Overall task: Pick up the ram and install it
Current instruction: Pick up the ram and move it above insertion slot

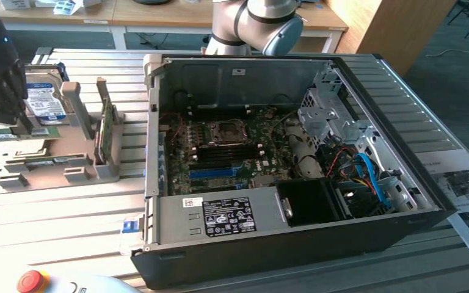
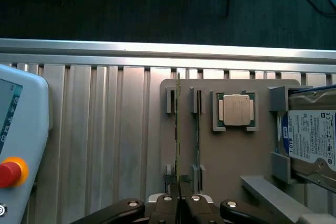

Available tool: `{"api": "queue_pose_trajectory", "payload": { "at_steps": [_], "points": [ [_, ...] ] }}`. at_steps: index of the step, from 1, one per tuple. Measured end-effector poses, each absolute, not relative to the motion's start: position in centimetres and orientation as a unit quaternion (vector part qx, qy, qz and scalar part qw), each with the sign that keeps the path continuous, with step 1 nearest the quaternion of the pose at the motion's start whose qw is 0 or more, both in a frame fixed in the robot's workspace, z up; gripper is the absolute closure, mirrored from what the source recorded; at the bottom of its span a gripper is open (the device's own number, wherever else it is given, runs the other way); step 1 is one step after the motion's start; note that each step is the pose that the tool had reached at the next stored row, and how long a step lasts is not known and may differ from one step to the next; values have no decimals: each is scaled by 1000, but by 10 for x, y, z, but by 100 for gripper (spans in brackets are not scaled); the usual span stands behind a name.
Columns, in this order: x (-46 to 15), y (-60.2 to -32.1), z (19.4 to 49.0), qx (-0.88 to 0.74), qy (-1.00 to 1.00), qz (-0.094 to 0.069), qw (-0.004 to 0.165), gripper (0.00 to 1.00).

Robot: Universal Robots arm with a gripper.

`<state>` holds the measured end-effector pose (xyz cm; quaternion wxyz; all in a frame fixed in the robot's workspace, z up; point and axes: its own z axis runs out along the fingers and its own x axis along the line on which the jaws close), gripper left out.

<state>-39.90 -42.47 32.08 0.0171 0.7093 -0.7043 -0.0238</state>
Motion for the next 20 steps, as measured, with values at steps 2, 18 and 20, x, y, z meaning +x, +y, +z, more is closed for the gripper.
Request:
{"api": "queue_pose_trajectory", "payload": {
  "at_steps": [2,18,20],
  "points": [
    [-399,-425,329,709,-704,-24,18,88],
    [-399,-425,373,709,-705,-21,31,88],
    [-399,-425,373,709,-705,-21,31,88]
  ]
}}
